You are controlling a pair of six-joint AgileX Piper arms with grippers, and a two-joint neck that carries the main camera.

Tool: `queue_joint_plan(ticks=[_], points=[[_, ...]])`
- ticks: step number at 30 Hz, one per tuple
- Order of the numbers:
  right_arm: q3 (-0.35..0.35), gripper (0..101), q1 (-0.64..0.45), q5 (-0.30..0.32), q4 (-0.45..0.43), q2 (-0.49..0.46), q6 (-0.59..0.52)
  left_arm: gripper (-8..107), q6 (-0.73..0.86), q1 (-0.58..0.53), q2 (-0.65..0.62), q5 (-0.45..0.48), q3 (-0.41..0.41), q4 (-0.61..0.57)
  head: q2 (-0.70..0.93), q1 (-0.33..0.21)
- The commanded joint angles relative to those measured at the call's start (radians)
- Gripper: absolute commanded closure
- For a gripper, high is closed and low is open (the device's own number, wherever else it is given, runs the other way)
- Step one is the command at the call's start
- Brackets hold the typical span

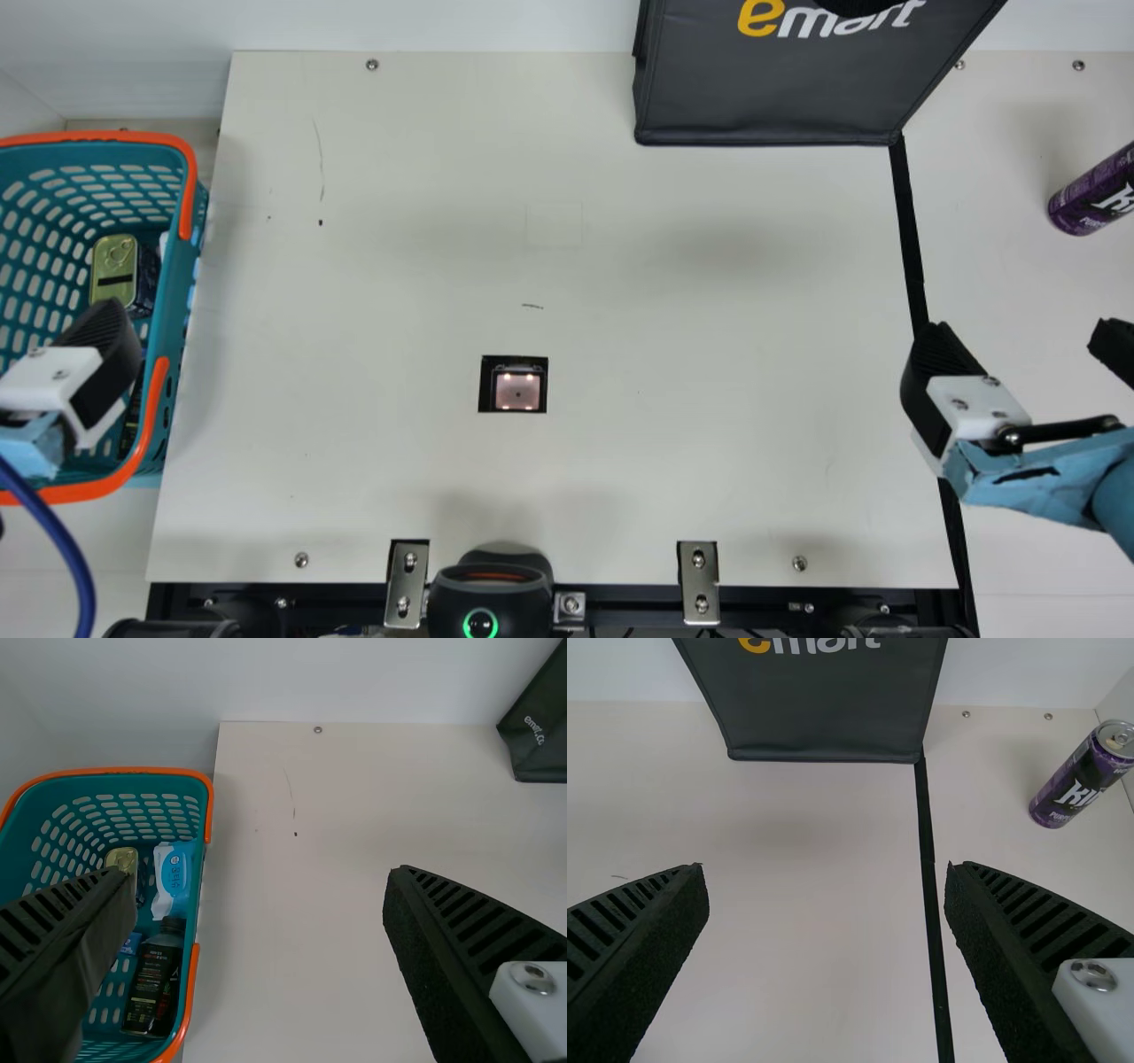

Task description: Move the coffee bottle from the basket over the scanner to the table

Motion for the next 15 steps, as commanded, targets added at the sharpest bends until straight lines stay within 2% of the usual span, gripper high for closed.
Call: queue_joint_plan(ticks=[1, 15], points=[[0.000, 6, 0.000, 0.000, 0.000, 0.000, 0.000, 9, 0.000, 0.000, 0.000, 0.000, 0.000, 0.000, 0.025, -0.030], [0.000, 6, 0.000, 0.000, 0.000, 0.000, 0.000, 9, 0.000, 0.000, 0.000, 0.000, 0.000, 0.000, 0.351, -0.030]])
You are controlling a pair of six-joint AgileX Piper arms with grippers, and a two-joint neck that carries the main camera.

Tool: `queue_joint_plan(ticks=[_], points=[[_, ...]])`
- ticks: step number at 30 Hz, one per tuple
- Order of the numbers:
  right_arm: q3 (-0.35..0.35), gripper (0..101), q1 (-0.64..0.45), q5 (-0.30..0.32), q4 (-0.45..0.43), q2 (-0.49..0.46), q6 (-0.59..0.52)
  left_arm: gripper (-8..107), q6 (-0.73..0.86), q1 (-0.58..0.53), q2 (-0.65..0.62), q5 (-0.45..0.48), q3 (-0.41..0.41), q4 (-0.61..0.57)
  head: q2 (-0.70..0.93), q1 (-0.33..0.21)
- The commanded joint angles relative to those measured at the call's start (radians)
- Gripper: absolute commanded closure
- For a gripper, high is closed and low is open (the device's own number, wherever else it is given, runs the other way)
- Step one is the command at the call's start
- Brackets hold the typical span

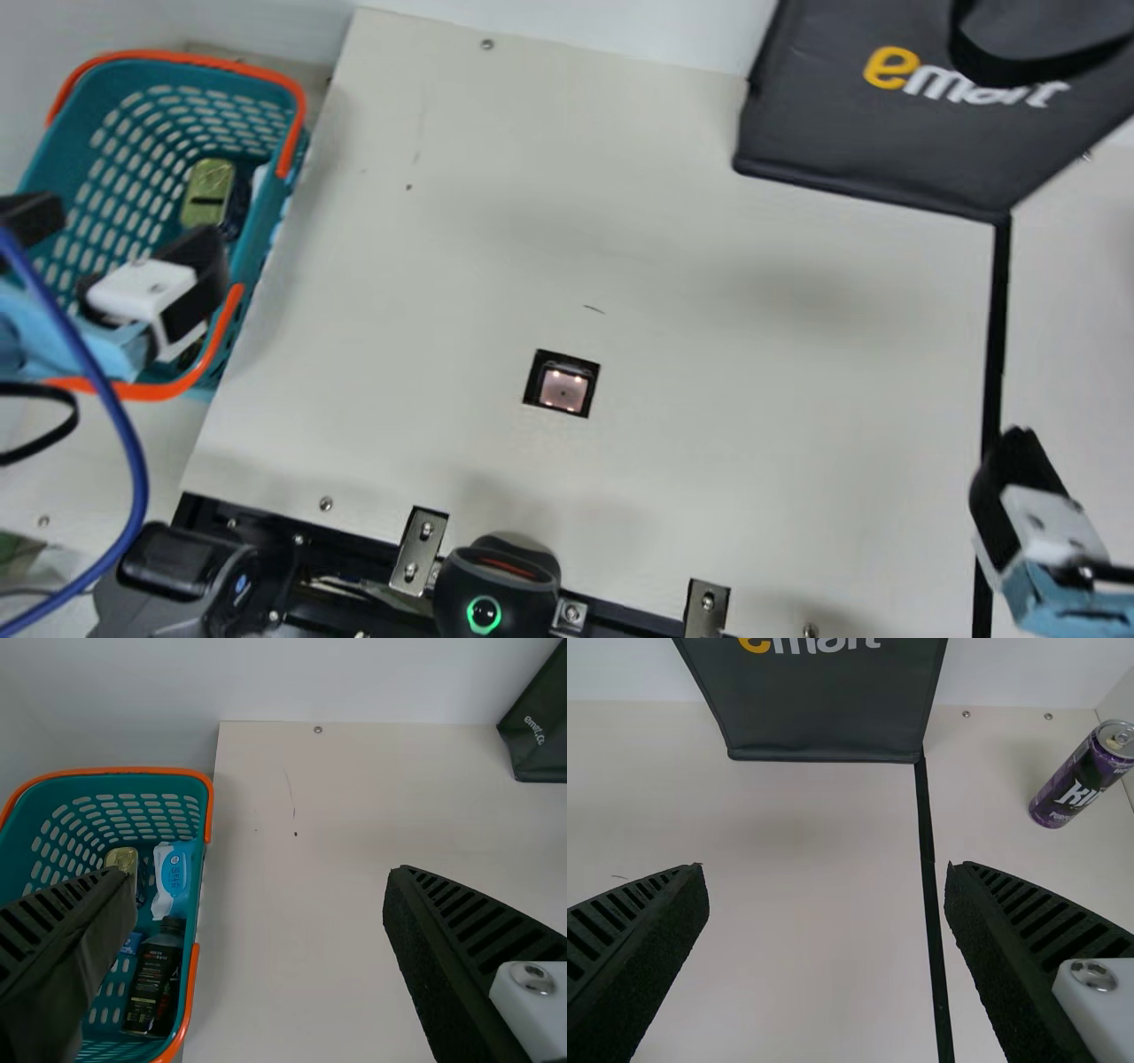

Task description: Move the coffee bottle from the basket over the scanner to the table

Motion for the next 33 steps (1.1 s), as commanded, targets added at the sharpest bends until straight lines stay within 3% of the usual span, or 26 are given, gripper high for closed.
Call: queue_joint_plan(ticks=[1, 12, 22, 33], points=[[0.000, 6, 0.000, 0.000, 0.000, 0.000, 0.000, 9, 0.000, 0.000, 0.000, 0.000, 0.000, 0.000, 0.071, -0.029], [0.000, 6, 0.000, 0.000, 0.000, 0.000, 0.000, 9, -0.041, 0.047, 0.035, -0.011, -0.007, 0.016, 0.071, -0.029], [0.000, 6, 0.000, 0.000, 0.000, 0.000, 0.000, 9, -0.087, 0.275, 0.183, -0.057, -0.016, 0.050, 0.071, -0.029], [0.000, 6, 0.000, 0.000, 0.000, 0.000, 0.000, 9, 0.128, 0.526, 0.326, -0.134, -0.017, -0.037, 0.071, -0.029]])
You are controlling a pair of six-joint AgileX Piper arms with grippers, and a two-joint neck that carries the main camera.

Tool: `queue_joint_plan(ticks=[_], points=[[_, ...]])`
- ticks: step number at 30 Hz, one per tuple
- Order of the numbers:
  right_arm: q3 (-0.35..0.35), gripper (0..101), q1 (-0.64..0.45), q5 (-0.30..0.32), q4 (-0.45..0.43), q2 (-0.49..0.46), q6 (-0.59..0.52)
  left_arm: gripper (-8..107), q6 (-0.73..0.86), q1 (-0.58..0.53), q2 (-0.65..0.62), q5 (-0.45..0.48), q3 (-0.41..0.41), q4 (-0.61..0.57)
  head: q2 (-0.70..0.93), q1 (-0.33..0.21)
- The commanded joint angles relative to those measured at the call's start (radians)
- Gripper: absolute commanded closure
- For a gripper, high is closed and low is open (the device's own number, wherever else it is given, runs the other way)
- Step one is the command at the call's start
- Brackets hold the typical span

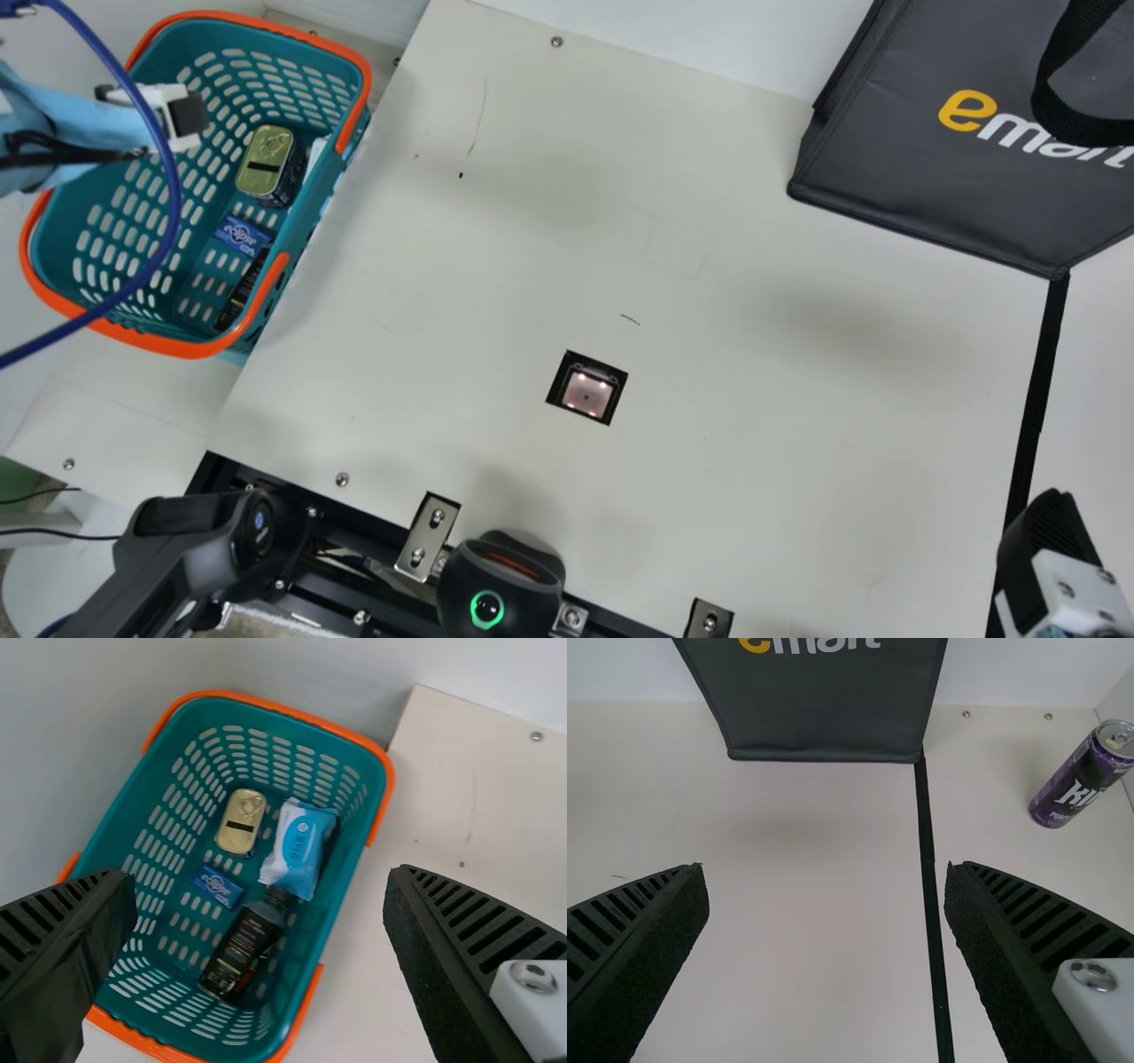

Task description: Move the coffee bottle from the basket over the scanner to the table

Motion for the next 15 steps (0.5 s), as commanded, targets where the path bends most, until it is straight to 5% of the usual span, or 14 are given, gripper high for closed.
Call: queue_joint_plan(ticks=[1, 15], points=[[0.000, 6, 0.000, 0.000, 0.000, 0.000, 0.000, 9, 0.085, 0.058, 0.028, -0.012, 0.000, -0.037, 0.002, -0.030], [0.000, 6, 0.000, 0.000, 0.000, 0.000, 0.000, 9, 0.445, 0.188, 0.254, -0.142, 0.004, -0.174, 0.002, -0.030]])
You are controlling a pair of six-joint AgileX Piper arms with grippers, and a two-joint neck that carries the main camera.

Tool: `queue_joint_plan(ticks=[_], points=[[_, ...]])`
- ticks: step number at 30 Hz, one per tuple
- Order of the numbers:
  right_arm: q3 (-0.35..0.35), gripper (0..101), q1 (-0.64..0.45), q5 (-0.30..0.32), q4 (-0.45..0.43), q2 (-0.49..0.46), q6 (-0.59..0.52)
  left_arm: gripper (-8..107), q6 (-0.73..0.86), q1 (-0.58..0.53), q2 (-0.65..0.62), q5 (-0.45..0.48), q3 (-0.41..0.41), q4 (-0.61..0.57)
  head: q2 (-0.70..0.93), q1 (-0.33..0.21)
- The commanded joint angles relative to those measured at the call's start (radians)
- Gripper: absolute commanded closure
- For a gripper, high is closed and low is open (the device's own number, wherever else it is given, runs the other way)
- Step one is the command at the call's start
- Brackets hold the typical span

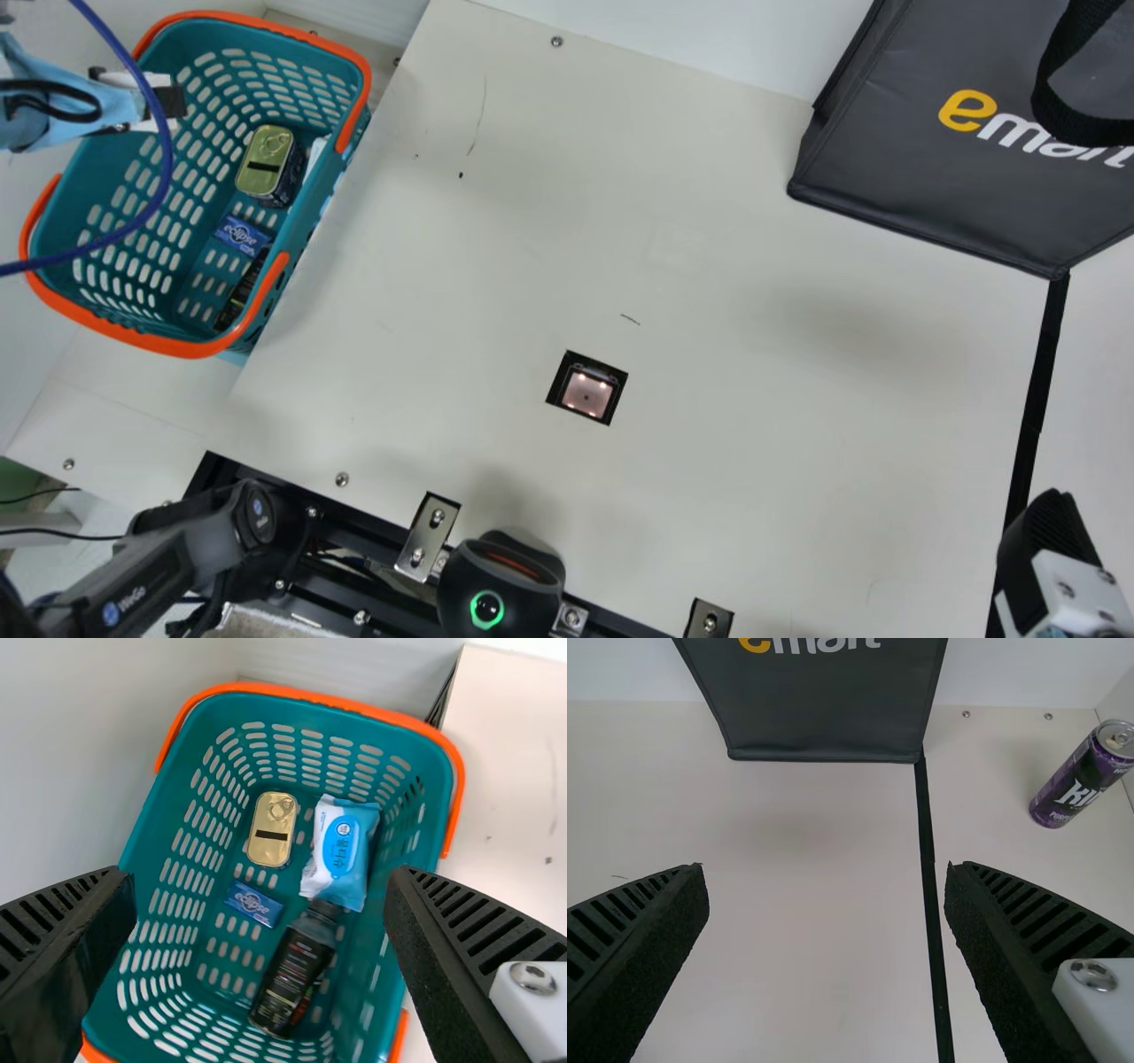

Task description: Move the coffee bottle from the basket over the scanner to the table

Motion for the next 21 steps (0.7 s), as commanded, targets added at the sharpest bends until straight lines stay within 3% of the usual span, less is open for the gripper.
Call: queue_joint_plan(ticks=[1, 21], points=[[0.000, 6, 0.000, 0.000, 0.000, 0.000, 0.000, 9, 0.068, 0.004, 0.049, -0.013, -0.004, -0.008, 0.004, -0.030], [0.000, 6, 0.000, 0.000, 0.000, 0.000, 0.000, 9, 0.139, -0.012, 0.437, -0.113, -0.069, 0.019, 0.004, -0.030]])
